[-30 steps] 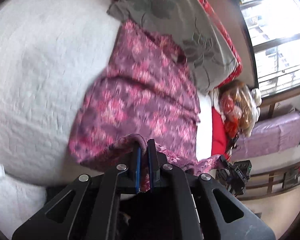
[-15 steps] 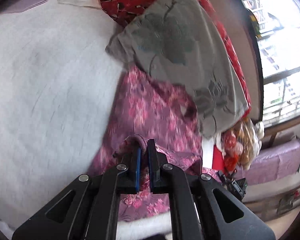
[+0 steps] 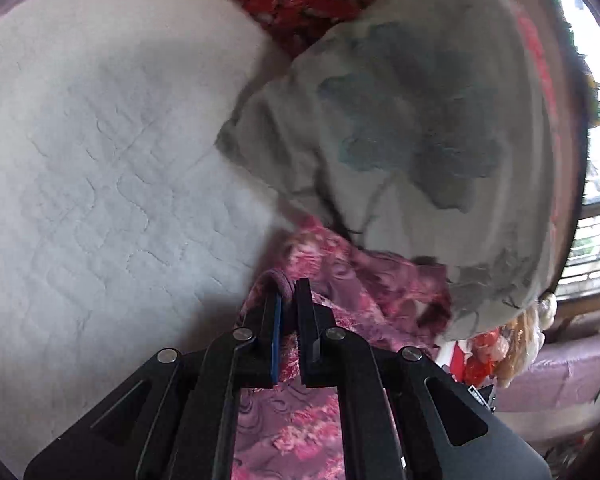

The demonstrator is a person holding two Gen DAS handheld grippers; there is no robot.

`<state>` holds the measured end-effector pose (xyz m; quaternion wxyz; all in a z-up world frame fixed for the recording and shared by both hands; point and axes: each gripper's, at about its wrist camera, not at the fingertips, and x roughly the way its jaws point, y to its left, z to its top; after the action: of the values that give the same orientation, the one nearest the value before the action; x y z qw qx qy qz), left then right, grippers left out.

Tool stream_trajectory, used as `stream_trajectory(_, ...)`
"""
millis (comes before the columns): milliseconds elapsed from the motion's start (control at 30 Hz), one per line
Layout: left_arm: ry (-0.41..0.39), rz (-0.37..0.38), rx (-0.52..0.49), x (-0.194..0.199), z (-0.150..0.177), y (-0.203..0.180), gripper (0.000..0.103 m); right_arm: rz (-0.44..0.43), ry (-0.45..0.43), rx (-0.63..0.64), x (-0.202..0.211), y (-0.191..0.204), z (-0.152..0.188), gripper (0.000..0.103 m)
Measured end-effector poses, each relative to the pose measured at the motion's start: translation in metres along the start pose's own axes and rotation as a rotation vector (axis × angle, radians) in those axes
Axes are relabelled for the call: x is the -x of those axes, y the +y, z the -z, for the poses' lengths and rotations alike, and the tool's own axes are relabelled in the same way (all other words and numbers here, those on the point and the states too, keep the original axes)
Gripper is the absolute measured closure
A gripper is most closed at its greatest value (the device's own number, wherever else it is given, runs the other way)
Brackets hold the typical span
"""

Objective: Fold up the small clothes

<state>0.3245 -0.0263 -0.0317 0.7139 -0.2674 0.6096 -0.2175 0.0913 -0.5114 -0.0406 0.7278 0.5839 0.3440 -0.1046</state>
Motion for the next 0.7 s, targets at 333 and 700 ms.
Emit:
stream_trajectory(333,-0.015,0.159,0.079,0.051,0.005,0.0,0.077,-0.055,-0.15,-0.041,0.069,0.009,-0.005,0.062)
stream_trajectory(700,0.019,0.063,-0.025,0.072,0.069,-0.004,0.062,0.185,-0.126,0.07,0.117,-0.003,0.068,0.062)
